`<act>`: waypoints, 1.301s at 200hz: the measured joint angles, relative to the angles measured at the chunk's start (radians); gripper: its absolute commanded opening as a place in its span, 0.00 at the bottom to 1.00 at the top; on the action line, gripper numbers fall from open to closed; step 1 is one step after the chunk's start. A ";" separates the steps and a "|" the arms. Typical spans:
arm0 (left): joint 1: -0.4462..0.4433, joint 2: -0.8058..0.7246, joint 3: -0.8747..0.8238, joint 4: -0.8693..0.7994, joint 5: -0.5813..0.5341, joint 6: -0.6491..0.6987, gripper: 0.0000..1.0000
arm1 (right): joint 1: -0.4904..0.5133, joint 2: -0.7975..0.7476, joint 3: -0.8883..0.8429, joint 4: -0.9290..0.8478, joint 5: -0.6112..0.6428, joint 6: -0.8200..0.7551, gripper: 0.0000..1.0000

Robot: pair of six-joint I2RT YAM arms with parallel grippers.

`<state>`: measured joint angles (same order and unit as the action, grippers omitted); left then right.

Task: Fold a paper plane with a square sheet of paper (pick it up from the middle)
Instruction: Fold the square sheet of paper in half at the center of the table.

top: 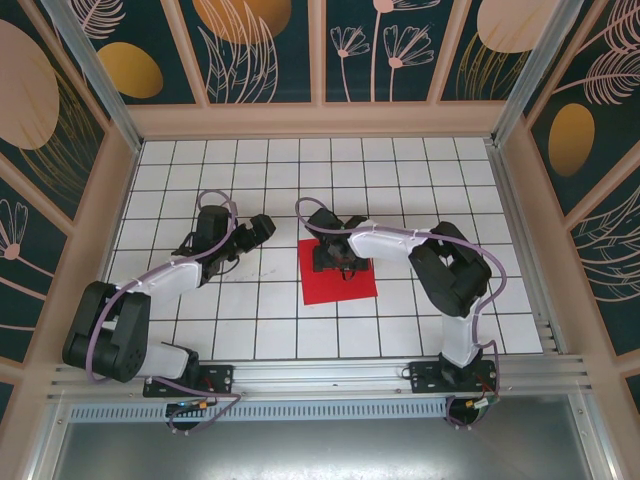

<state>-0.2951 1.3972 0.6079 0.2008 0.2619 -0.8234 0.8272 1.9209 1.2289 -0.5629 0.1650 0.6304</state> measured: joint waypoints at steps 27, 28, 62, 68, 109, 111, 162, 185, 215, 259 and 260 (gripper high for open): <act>0.000 0.000 0.000 0.000 0.000 0.000 0.99 | -0.001 0.003 0.001 0.002 0.000 -0.001 0.82; 0.000 0.000 0.000 0.000 0.000 0.000 0.99 | -0.001 0.003 0.001 0.003 0.000 0.000 0.82; 0.000 0.000 0.000 0.000 0.000 0.000 0.99 | -0.005 0.005 -0.001 0.010 0.000 0.000 0.78; 0.000 0.000 0.000 0.000 0.000 0.000 0.99 | -0.005 0.005 -0.001 0.011 -0.001 0.000 0.77; 0.000 0.000 0.000 0.000 0.000 0.000 0.98 | -0.007 0.003 0.004 0.010 -0.002 -0.001 0.83; 0.000 0.000 0.000 0.000 0.000 0.000 0.98 | -0.007 0.003 0.005 0.010 -0.002 -0.002 0.84; 0.000 0.000 0.000 0.000 0.001 0.000 0.99 | -0.003 -0.018 0.057 -0.045 0.003 0.000 0.95; 0.000 0.000 0.000 0.000 0.002 0.000 0.98 | 0.013 -0.034 0.063 -0.048 -0.005 0.004 0.95; 0.000 0.000 0.000 0.000 0.003 0.000 0.98 | 0.043 -0.026 0.063 -0.048 -0.031 0.019 0.94; 0.000 0.001 0.000 0.000 0.005 0.000 0.99 | 0.058 0.008 0.048 -0.047 -0.043 0.038 0.92; 0.000 0.002 0.000 0.000 0.005 0.000 0.99 | 0.058 0.009 0.047 -0.047 -0.043 0.039 0.92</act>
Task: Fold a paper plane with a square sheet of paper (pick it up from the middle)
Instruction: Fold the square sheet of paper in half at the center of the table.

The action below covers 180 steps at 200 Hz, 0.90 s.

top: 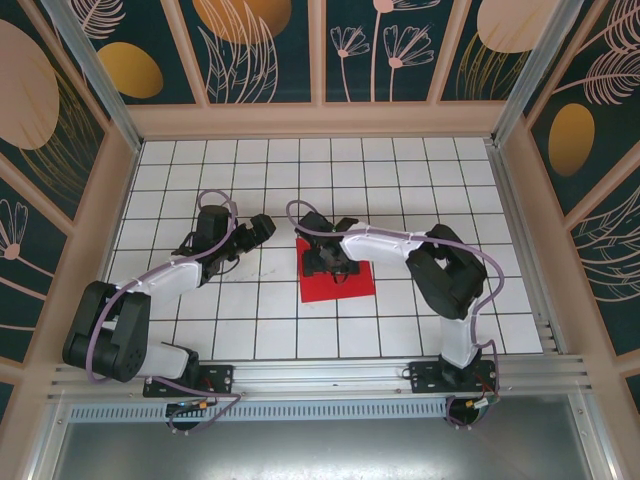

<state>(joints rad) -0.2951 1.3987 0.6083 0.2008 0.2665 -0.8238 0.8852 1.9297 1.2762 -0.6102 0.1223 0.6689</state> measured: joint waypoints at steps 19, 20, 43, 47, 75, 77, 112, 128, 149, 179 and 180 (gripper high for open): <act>0.000 0.005 0.000 0.000 0.006 0.000 0.99 | 0.000 0.011 -0.008 0.002 0.008 0.003 0.91; 0.000 0.005 0.000 0.000 0.007 0.000 0.99 | 0.000 0.010 -0.008 0.003 0.008 0.004 0.91; 0.000 0.010 0.000 0.000 0.012 0.000 0.99 | 0.000 0.011 -0.011 0.004 0.016 0.013 0.84; 0.000 0.011 0.000 0.000 0.013 0.000 0.98 | -0.001 0.011 -0.011 0.004 0.016 0.018 0.82; 0.000 0.011 0.000 0.000 0.014 0.000 0.99 | -0.001 0.010 -0.015 0.005 0.033 0.031 0.71; 0.000 0.011 0.000 0.000 0.014 0.000 0.99 | -0.001 0.010 -0.016 0.006 0.034 0.032 0.70; 0.000 0.011 0.000 0.000 0.014 -0.001 0.99 | -0.007 0.003 -0.024 0.013 0.038 0.050 0.61; 0.000 0.011 0.000 0.000 0.014 -0.001 0.99 | -0.013 -0.008 -0.036 0.023 0.036 0.054 0.53; 0.000 0.011 -0.003 0.003 0.018 -0.012 0.98 | -0.027 -0.035 -0.069 0.057 0.016 0.056 0.36; 0.000 0.010 -0.045 0.053 0.063 -0.069 0.98 | -0.050 -0.106 -0.148 0.185 -0.079 0.073 0.22; 0.000 0.010 -0.047 0.054 0.065 -0.070 0.98 | -0.050 -0.110 -0.153 0.192 -0.085 0.074 0.22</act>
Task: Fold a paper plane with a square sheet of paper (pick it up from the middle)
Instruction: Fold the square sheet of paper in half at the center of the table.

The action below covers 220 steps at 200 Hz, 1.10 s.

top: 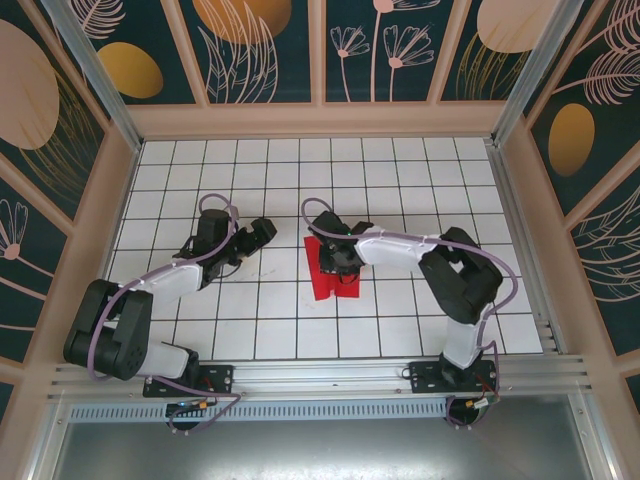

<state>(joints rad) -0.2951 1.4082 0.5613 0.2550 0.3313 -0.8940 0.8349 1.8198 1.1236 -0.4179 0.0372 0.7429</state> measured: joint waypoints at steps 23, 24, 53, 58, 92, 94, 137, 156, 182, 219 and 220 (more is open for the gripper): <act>0.000 -0.014 -0.050 0.061 0.040 -0.056 0.98 | -0.019 -0.089 -0.077 0.142 -0.107 0.012 0.21; 0.000 -0.015 -0.052 0.063 0.041 -0.057 0.98 | -0.019 -0.091 -0.080 0.146 -0.110 0.013 0.21; 0.000 -0.064 -0.094 0.129 0.089 -0.106 0.98 | -0.054 -0.214 -0.193 0.393 -0.263 0.049 0.21; 0.000 -0.071 -0.098 0.143 0.098 -0.112 0.98 | -0.063 -0.233 -0.216 0.441 -0.290 0.060 0.21; 0.000 -0.093 -0.139 0.284 0.181 -0.175 0.99 | -0.126 -0.267 -0.335 0.718 -0.435 0.145 0.24; 0.000 -0.093 -0.142 0.293 0.187 -0.179 0.99 | -0.129 -0.266 -0.341 0.729 -0.440 0.149 0.24; 0.000 -0.087 -0.174 0.426 0.266 -0.233 0.97 | -0.149 -0.201 -0.400 0.846 -0.520 0.208 0.29; 0.000 -0.063 -0.189 0.488 0.295 -0.249 0.95 | -0.153 -0.180 -0.419 0.879 -0.547 0.226 0.32; 0.000 0.001 -0.212 0.581 0.339 -0.268 0.86 | -0.169 -0.162 -0.437 0.930 -0.584 0.259 0.33; -0.001 0.108 -0.250 0.745 0.387 -0.325 0.73 | -0.180 -0.146 -0.444 0.994 -0.620 0.293 0.33; -0.001 0.109 -0.251 0.748 0.388 -0.324 0.73 | -0.180 -0.145 -0.445 0.995 -0.621 0.294 0.33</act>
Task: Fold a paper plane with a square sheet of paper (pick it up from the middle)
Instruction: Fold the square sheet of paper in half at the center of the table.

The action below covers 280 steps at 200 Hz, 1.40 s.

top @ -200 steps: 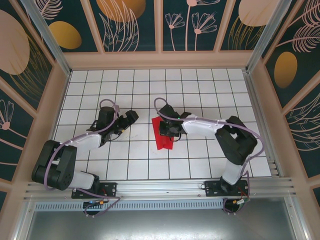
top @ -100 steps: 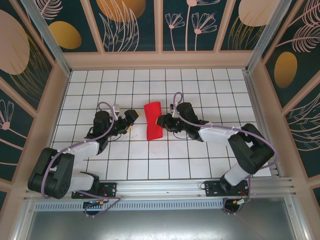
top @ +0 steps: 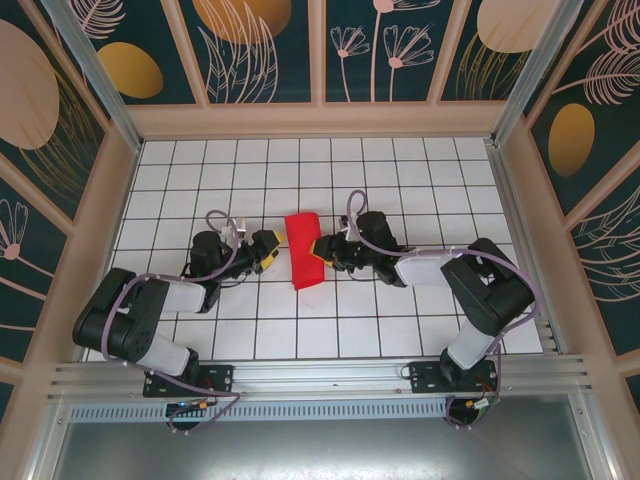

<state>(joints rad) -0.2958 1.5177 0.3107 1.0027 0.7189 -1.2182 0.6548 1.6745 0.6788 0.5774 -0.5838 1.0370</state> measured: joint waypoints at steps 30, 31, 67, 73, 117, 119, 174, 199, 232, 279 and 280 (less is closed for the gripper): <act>-0.005 0.052 -0.008 0.096 0.025 -0.036 0.61 | -0.003 0.016 -0.008 0.044 -0.029 0.034 0.33; -0.005 0.053 -0.008 0.097 0.025 -0.038 0.61 | -0.003 0.016 -0.008 0.045 -0.031 0.035 0.33; -0.021 0.082 -0.006 0.136 0.033 -0.045 0.56 | -0.014 0.038 -0.008 0.088 -0.063 0.066 0.33; -0.025 0.090 -0.005 0.138 0.033 -0.045 0.55 | -0.014 0.040 -0.008 0.093 -0.068 0.069 0.33; -0.032 0.129 0.008 0.151 0.034 -0.055 0.43 | -0.018 0.048 -0.008 0.105 -0.085 0.080 0.33; -0.032 0.131 0.010 0.153 0.034 -0.058 0.42 | -0.018 0.048 -0.008 0.106 -0.086 0.080 0.33; -0.032 0.161 0.031 0.179 0.043 -0.070 0.31 | -0.018 0.073 -0.008 0.126 -0.100 0.098 0.33; -0.032 0.168 0.031 0.185 0.044 -0.077 0.24 | -0.018 0.076 -0.008 0.134 -0.106 0.100 0.34; -0.032 0.170 0.033 0.199 0.045 -0.089 0.04 | -0.018 0.076 -0.008 0.134 -0.111 0.100 0.47; -0.036 0.161 0.060 0.136 0.033 -0.063 0.00 | -0.047 0.021 -0.007 -0.006 -0.077 0.040 0.66; -0.036 0.161 0.060 0.135 0.033 -0.062 0.00 | -0.049 0.017 -0.007 -0.014 -0.072 0.037 0.66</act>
<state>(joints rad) -0.3317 1.6783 0.3710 1.1374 0.7521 -1.2800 0.6056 1.6913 0.6720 0.5636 -0.6559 1.0744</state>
